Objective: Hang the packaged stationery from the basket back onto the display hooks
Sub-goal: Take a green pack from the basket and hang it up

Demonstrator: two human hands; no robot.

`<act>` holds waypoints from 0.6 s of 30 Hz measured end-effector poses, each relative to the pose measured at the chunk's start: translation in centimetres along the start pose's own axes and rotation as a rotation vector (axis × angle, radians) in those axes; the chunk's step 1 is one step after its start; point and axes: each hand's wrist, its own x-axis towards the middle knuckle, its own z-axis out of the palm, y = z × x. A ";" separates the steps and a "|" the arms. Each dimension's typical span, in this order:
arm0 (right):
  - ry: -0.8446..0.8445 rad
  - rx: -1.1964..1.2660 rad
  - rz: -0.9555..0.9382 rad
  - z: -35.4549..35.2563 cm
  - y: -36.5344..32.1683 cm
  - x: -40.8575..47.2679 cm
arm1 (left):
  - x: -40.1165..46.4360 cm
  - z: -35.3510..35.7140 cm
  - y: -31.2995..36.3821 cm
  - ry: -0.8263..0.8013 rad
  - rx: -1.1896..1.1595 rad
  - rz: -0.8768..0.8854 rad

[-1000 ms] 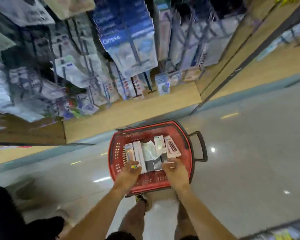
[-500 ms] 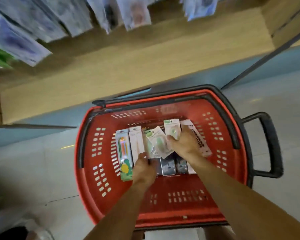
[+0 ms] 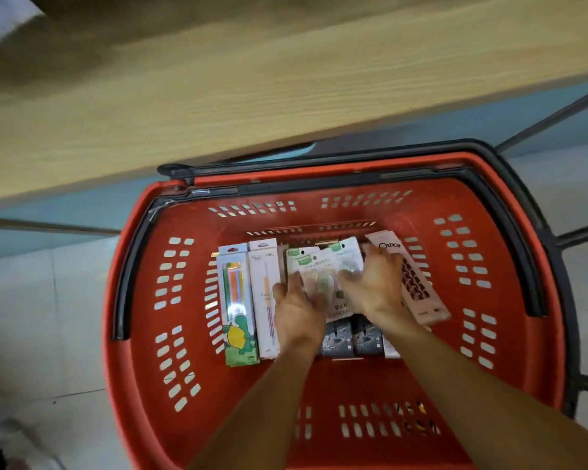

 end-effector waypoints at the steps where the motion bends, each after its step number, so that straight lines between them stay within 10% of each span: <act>1: -0.020 0.029 -0.012 0.1 0.2 -0.6 | -0.2 0.1 -0.3 -0.009 0.011 0.030; 18: -0.120 0.611 0.377 0.4 0.3 -4.0 | 0.0 0.7 -0.7 -0.085 -0.221 -0.083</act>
